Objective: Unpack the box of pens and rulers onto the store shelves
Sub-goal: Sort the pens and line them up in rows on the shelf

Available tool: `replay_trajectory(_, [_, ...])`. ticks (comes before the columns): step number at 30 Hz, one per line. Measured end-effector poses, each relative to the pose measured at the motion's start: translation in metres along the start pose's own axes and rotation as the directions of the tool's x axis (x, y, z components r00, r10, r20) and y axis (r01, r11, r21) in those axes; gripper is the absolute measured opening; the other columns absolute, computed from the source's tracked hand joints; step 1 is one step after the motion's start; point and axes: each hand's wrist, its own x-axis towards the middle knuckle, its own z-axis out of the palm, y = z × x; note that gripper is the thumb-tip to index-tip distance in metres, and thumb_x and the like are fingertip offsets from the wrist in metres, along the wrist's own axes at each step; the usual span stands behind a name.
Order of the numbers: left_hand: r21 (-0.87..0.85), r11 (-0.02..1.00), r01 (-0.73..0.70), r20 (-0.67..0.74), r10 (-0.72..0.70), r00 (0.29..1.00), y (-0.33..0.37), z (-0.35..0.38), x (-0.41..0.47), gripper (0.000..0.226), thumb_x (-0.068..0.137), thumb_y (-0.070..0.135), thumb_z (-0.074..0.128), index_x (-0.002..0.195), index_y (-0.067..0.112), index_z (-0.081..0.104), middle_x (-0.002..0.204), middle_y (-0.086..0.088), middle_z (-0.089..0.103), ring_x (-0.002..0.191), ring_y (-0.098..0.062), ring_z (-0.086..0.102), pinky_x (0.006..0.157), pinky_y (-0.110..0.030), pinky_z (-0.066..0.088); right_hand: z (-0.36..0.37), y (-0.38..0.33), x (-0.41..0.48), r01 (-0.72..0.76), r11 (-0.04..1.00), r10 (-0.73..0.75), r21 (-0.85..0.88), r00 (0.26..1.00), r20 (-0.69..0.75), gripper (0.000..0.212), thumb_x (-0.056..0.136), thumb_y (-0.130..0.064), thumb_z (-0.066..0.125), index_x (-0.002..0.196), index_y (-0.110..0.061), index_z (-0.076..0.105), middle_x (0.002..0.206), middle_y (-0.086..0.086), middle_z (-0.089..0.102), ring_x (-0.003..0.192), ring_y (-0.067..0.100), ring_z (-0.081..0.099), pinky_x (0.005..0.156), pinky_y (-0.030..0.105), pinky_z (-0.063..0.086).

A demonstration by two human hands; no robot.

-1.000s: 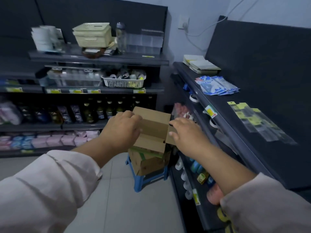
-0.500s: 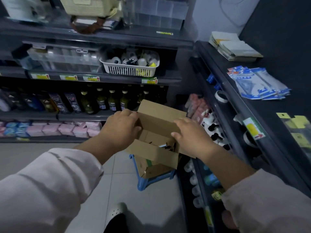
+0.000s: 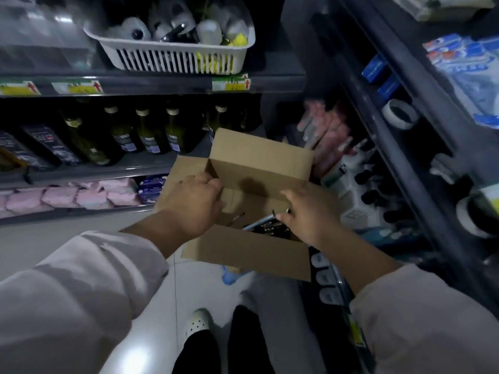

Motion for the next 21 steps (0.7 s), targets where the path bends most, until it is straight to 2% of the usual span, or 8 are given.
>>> replay_trajectory(3, [-0.024, 0.999, 0.026, 0.013, -0.026, 1.000, -0.015, 0.024, 0.027, 0.047, 0.092, 0.039, 0.048, 0.134, 0.018, 0.046, 0.132, -0.010, 0.047, 0.117, -0.032, 0.045, 0.097, -0.041, 0.039, 0.025, 0.011, 0.032, -0.045, 0.994, 0.041, 0.102, 0.999, 0.032, 0.057, 0.093, -0.034, 0.058, 0.143, -0.017, 0.038, 0.139, 0.004, 0.048, 0.122, 0.021, 0.048, 0.097, 0.029, 0.041])
replay_trajectory(5, [-0.031, 0.998, 0.055, 0.019, -0.054, 0.998, -0.024, 0.041, 0.044, 0.049, 0.091, 0.038, 0.049, 0.136, 0.019, 0.043, 0.134, -0.010, 0.046, 0.118, -0.032, 0.044, 0.096, -0.041, 0.038, 0.045, 0.019, 0.052, -0.059, 0.991, 0.053, 0.120, 0.997, 0.052, 0.056, 0.092, -0.030, 0.061, 0.141, -0.015, 0.040, 0.134, 0.008, 0.049, 0.117, 0.023, 0.050, 0.094, 0.034, 0.045])
replay_trajectory(7, [-0.026, 0.996, 0.086, 0.020, -0.085, 0.996, -0.032, 0.058, 0.059, 0.050, 0.091, 0.038, 0.050, 0.137, 0.020, 0.042, 0.135, -0.011, 0.045, 0.120, -0.032, 0.043, 0.097, -0.041, 0.038, 0.066, 0.027, 0.073, -0.045, 0.996, 0.039, 0.075, 0.996, 0.081, 0.054, 0.090, -0.028, 0.064, 0.138, -0.014, 0.044, 0.132, 0.011, 0.050, 0.114, 0.026, 0.051, 0.091, 0.034, 0.047])
replay_trajectory(10, [0.016, 0.994, 0.104, 0.005, -0.104, 0.995, -0.041, 0.085, 0.080, 0.053, 0.091, 0.039, 0.051, 0.139, 0.020, 0.038, 0.138, -0.010, 0.043, 0.125, -0.031, 0.038, 0.102, -0.042, 0.034, 0.100, 0.041, 0.104, 0.002, 1.000, -0.001, -0.007, 0.987, 0.160, 0.056, 0.085, -0.027, 0.069, 0.135, -0.015, 0.047, 0.138, 0.012, 0.045, 0.122, 0.027, 0.046, 0.091, 0.030, 0.043])
replay_trajectory(13, [0.036, 0.995, 0.094, 0.002, -0.094, 0.996, -0.047, 0.112, 0.098, 0.060, 0.091, 0.041, 0.052, 0.143, 0.019, 0.032, 0.145, -0.009, 0.036, 0.135, -0.030, 0.027, 0.110, -0.044, 0.023, 0.128, 0.051, 0.130, 0.061, 0.994, -0.038, -0.092, 0.972, 0.230, 0.040, 0.080, -0.024, 0.072, 0.114, -0.013, 0.056, 0.120, 0.009, 0.052, 0.111, 0.027, 0.050, 0.077, 0.029, 0.041])
replay_trajectory(15, [0.050, 0.995, 0.085, 0.006, -0.085, 0.996, -0.052, 0.129, 0.106, 0.064, 0.091, 0.043, 0.051, 0.146, 0.019, 0.028, 0.150, -0.009, 0.030, 0.141, -0.029, 0.018, 0.112, -0.045, 0.018, 0.145, 0.056, 0.146, 0.105, 0.985, -0.063, -0.134, 0.956, 0.288, 0.049, 0.080, -0.025, 0.073, 0.124, -0.013, 0.055, 0.124, 0.009, 0.050, 0.113, 0.027, 0.048, 0.085, 0.030, 0.044])
replay_trajectory(18, [0.032, 0.997, 0.067, -0.018, -0.066, 0.998, -0.061, 0.148, 0.113, 0.066, 0.091, 0.043, 0.051, 0.147, 0.019, 0.026, 0.154, -0.008, 0.024, 0.144, -0.028, 0.006, 0.114, -0.045, 0.012, 0.168, 0.060, 0.167, 0.194, 0.967, -0.121, -0.166, 0.921, 0.372, 0.070, 0.081, -0.026, 0.073, 0.143, -0.017, 0.042, 0.139, 0.010, 0.044, 0.123, 0.027, 0.043, 0.097, 0.030, 0.040])
replay_trajectory(21, [-0.035, 0.998, 0.047, -0.063, -0.050, 0.997, -0.070, 0.161, 0.112, 0.065, 0.090, 0.034, 0.056, 0.147, 0.017, 0.030, 0.156, -0.009, 0.021, 0.146, -0.026, 0.001, 0.116, -0.042, 0.006, 0.188, 0.062, 0.184, 0.252, 0.946, -0.138, -0.204, 0.883, 0.449, 0.073, 0.078, -0.028, 0.074, 0.142, -0.019, 0.040, 0.141, 0.009, 0.041, 0.126, 0.029, 0.041, 0.099, 0.031, 0.039])
